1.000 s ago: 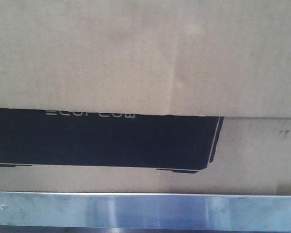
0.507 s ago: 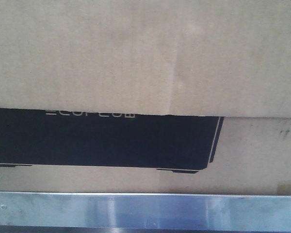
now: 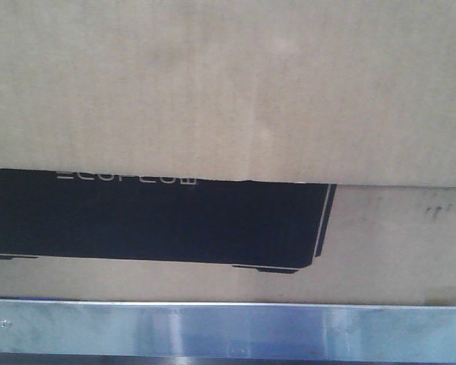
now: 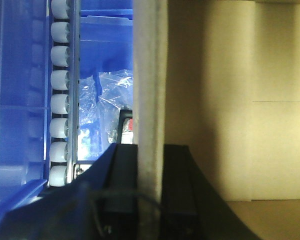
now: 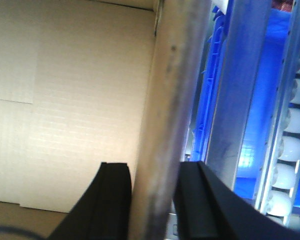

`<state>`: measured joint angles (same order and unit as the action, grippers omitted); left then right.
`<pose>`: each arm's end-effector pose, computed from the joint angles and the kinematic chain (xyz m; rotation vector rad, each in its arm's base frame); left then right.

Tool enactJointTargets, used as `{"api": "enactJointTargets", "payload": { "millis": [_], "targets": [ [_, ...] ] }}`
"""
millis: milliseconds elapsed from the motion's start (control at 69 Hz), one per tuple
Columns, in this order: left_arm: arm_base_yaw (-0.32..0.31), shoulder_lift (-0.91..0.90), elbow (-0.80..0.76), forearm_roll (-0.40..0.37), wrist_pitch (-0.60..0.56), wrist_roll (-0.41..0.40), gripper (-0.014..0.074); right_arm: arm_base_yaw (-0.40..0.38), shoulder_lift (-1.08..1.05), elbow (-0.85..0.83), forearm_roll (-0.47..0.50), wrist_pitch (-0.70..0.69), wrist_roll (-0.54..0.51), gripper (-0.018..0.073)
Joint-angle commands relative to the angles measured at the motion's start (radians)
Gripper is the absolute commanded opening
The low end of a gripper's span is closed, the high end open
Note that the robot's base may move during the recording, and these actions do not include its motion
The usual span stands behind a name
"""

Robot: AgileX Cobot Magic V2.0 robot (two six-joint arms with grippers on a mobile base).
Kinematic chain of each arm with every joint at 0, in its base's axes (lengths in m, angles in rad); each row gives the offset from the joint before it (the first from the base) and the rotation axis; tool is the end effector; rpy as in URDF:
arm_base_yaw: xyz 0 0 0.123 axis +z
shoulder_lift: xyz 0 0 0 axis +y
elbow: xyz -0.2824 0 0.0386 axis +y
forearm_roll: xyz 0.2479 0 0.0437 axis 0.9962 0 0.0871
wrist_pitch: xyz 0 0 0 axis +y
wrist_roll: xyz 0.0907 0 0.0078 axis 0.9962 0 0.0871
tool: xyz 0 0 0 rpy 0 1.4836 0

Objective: Grab box from left shelf to table start
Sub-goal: 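Lift the gripped box with both grippers and pull it off the shelf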

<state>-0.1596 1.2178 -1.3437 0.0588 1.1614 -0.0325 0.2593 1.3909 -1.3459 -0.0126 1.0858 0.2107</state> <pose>0.2298 -0.0320 0.4019 0.1674 2.5109 -0.0006 0.2736 0.0715 0.3615 -0.0675 2.6212 0.1485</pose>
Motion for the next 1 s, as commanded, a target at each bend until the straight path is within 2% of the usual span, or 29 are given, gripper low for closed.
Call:
{"api": "enactJointTargets", "payload": {
  "millis": [0,406,521,768,985],
  "targets": [
    [-0.006,-0.016,-0.028,-0.026,-0.040,-0.010,-0.0099,-0.002,-0.034,-0.038,-0.019,-0.034,0.019,0.0059],
    [-0.006,-0.229,-0.026,-0.092,-0.087,-0.028,-0.0099,-0.002,-0.213,-0.040,-0.020,-0.086,0.018,0.0059],
    [-0.006,-0.303,0.009,-0.118,-0.104,-0.034,-0.0099,0.000,-0.293,0.027,-0.020,-0.113,0.018,0.0059],
    [-0.006,-0.522,0.238,-0.138,-0.204,-0.034,-0.0099,0.010,-0.510,0.268,-0.019,-0.208,0.006,0.0059],
    [-0.006,-0.702,0.354,-0.198,-0.249,-0.034,-0.0099,0.010,-0.707,0.396,-0.018,-0.251,0.006,0.0059]
  ]
}}
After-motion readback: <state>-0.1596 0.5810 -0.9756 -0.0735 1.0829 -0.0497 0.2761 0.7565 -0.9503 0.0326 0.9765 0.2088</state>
